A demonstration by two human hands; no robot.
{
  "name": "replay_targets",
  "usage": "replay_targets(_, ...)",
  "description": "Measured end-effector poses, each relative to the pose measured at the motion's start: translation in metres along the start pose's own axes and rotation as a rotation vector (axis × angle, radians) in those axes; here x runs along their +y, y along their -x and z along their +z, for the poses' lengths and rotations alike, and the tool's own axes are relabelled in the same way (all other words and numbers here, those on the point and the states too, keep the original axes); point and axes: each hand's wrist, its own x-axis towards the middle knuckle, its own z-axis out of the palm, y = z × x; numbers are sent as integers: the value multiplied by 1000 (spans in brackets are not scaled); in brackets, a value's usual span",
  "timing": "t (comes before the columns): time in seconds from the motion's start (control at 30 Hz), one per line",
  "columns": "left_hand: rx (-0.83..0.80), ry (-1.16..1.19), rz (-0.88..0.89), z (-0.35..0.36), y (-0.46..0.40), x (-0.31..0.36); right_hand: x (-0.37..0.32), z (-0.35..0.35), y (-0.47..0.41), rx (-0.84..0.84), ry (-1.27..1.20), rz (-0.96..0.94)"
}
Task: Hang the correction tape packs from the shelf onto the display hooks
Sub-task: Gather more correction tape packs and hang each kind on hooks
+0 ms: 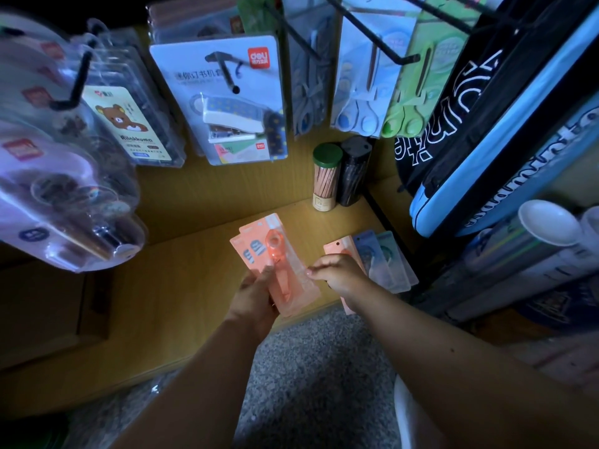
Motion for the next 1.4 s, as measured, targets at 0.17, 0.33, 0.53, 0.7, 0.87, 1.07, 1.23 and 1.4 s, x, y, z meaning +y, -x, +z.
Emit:
replay_targets(0.17,-13,34,-32,1,-1,-1,6,-8,-1,85,67,-45)
replay_targets(0.33,-3,56,-59,0,-3,-4,35,-37,-14,460,182,193)
replay_targets(0.53,28,31,-100,-1,-7,-8,79,-49,-22,672,150,460)
replay_targets(0.7,26,5,-96,-3,-7,-12,93,-54,-24,545,44,532)
replay_targets(0.87,14,0,-84,-6,-6,-12,98,-58,-20,444,-142,552)
replay_targets(1.07,9,-10,-86,-3,-2,-10,92,-57,-16,421,-163,498)
replay_targets(1.23,20,-31,-78,-3,3,-7,70,-56,-9,405,-148,477)
replay_targets(1.4,76,-61,-47,-2,14,-3,35,-54,1,390,-167,396)
